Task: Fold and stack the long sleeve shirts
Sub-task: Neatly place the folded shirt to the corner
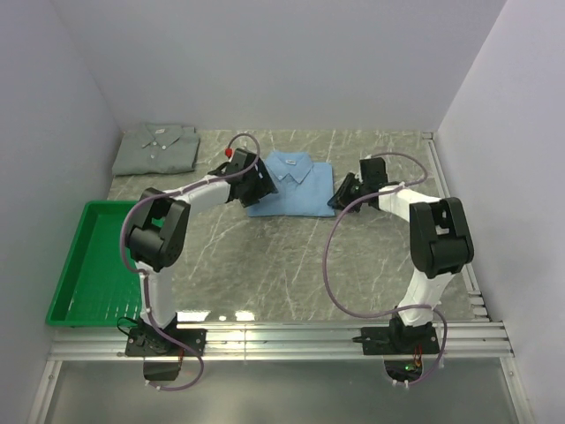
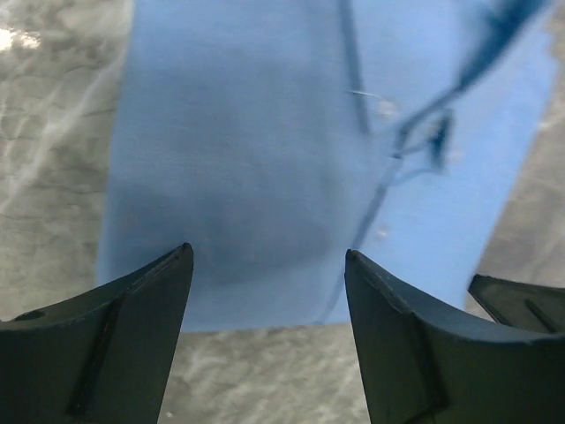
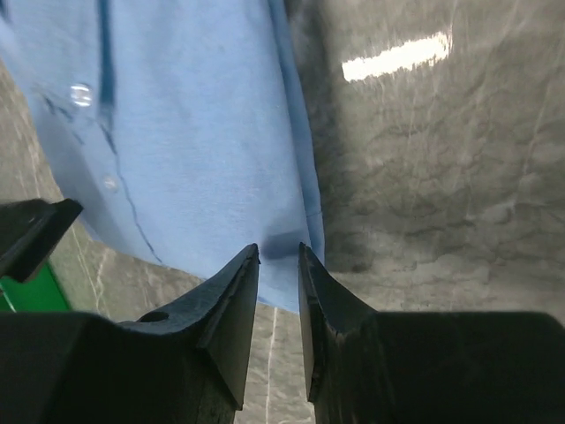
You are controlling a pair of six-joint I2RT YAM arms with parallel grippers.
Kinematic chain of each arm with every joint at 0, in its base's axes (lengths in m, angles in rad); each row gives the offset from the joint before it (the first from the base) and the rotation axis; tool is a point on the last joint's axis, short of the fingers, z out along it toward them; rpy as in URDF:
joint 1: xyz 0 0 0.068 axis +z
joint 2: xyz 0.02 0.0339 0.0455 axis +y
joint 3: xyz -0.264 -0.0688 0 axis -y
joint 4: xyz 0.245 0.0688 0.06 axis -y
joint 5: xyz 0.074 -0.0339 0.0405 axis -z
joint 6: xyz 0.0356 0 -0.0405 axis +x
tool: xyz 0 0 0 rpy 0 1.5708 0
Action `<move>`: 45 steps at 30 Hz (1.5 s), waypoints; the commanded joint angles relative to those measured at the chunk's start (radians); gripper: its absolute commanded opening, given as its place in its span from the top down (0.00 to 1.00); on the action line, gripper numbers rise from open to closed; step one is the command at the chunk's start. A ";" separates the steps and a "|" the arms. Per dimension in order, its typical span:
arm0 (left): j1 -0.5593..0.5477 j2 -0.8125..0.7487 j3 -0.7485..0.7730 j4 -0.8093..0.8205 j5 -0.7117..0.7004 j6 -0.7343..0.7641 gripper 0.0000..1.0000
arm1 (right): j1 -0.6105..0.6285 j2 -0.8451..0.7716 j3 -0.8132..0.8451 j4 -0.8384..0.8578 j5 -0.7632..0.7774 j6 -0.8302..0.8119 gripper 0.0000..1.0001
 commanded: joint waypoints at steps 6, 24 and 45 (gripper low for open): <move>0.073 0.029 0.007 -0.008 -0.016 0.004 0.25 | 0.072 0.024 -0.050 0.067 -0.081 0.052 0.69; 0.165 -0.362 -0.239 -0.043 0.006 -0.005 0.01 | 0.451 -0.153 0.096 -0.175 0.495 -0.538 0.53; 0.153 -0.487 -0.500 0.104 0.072 -0.149 0.01 | 0.633 0.099 0.050 -0.043 0.890 -0.916 0.45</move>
